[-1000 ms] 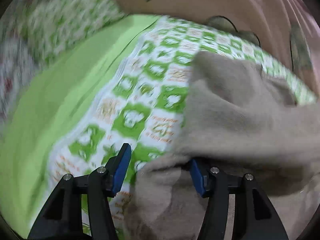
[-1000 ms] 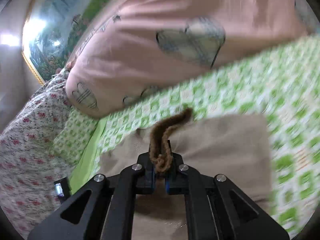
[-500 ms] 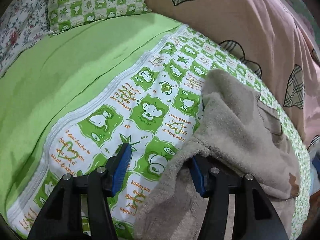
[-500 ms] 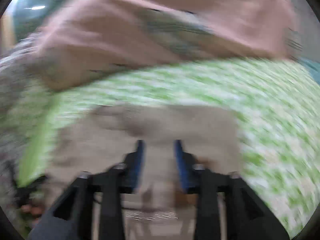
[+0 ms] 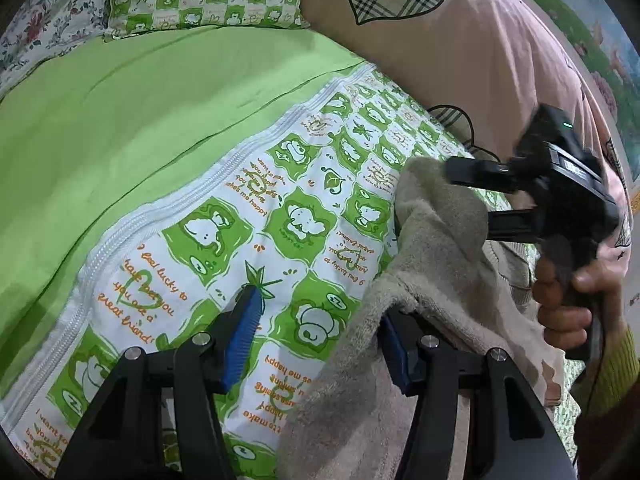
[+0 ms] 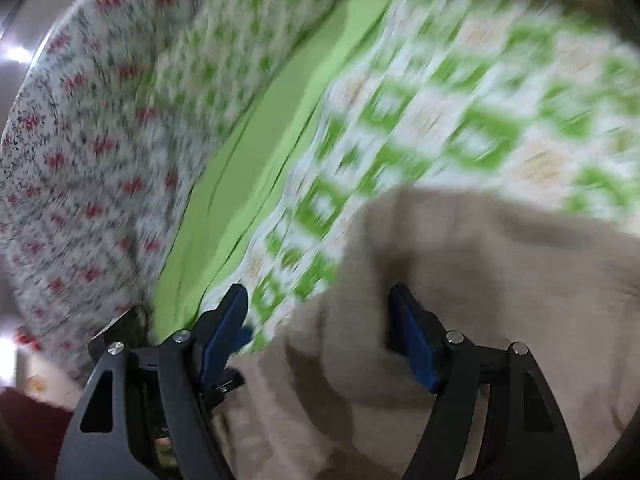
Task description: Fold small clothes
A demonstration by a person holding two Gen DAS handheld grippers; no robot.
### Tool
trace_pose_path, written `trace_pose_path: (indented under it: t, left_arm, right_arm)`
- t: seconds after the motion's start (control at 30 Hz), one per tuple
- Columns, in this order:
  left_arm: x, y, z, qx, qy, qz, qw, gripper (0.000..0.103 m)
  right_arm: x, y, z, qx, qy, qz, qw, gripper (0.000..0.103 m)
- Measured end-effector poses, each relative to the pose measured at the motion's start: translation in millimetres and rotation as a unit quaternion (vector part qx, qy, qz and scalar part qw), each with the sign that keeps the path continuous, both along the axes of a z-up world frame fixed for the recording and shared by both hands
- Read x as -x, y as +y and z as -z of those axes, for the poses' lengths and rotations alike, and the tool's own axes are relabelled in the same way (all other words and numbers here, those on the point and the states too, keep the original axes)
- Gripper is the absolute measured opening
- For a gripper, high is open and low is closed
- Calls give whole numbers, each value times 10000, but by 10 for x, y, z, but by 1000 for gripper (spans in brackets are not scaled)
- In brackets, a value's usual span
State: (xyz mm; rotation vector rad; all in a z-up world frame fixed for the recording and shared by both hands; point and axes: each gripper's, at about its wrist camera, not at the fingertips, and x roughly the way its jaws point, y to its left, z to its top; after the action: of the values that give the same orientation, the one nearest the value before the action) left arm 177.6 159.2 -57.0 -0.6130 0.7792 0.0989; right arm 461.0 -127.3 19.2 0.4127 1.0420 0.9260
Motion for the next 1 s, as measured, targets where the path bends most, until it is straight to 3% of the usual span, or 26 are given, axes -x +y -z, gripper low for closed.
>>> trace_pose_path:
  t: [0.07, 0.13, 0.23, 0.33, 0.4, 0.53, 0.6, 0.7, 0.8, 0.87, 0.9, 0.97, 1.0]
  left_arm:
    - [18, -1, 3, 11, -46, -65, 10000, 58]
    - [31, -12, -2, -34, -40, -124, 9999, 58]
    - [30, 13, -12, 21, 2, -110, 9999, 58]
    - [98, 52, -69, 96, 162, 52, 9998, 57]
    - [230, 39, -161, 89, 122, 224, 9996, 54]
    - [330, -152, -442, 196, -274, 849, 9958, 54]
    - [175, -300, -540, 437, -479, 1255, 9900, 56]
    - [-121, -479, -515, 539, -461, 1690, 9831, 56]
    - [-415, -551, -350, 344, -73, 1781, 9834, 56]
    - [-572, -553, -172, -53, 483, 1697, 9843, 51]
    - [-603, -534, -126, -14, 549, 1747, 9831, 50]
    - [-498, -487, -196, 22, 498, 1828, 9819, 51]
    - [-422, -488, -256, -67, 466, 1872, 9812, 51]
  right_arm:
    - [-102, 100, 28, -302, 49, -175, 9994, 65]
    - [-237, 87, 25, -1070, 40, 7, 9942, 64]
    - [-437, -147, 99, -2027, 125, 1077, 9732, 64]
    - [-382, -451, 126, -2071, 121, 2123, 9549, 64]
    - [-116, -625, 15, -2150, -143, 2201, 9514, 64]
    - [726, -837, -192, -1684, -651, 2133, 9602, 64]
    - [1111, -927, -141, -1564, -619, 2136, 9623, 64]
    - [1560, -1194, 101, -1099, -439, 2527, 9603, 64]
    - [1999, -1560, 408, -284, -114, 3408, 9396, 64]
    - [2244, -1846, 661, 276, 302, 3963, 9172, 63]
    - [2377, -1984, 757, 595, 493, 4242, 9023, 60]
    - [2667, -2180, 763, 188, 421, 4426, 8955, 57]
    - [2811, -2216, 712, 280, 386, 4582, 8876, 57]
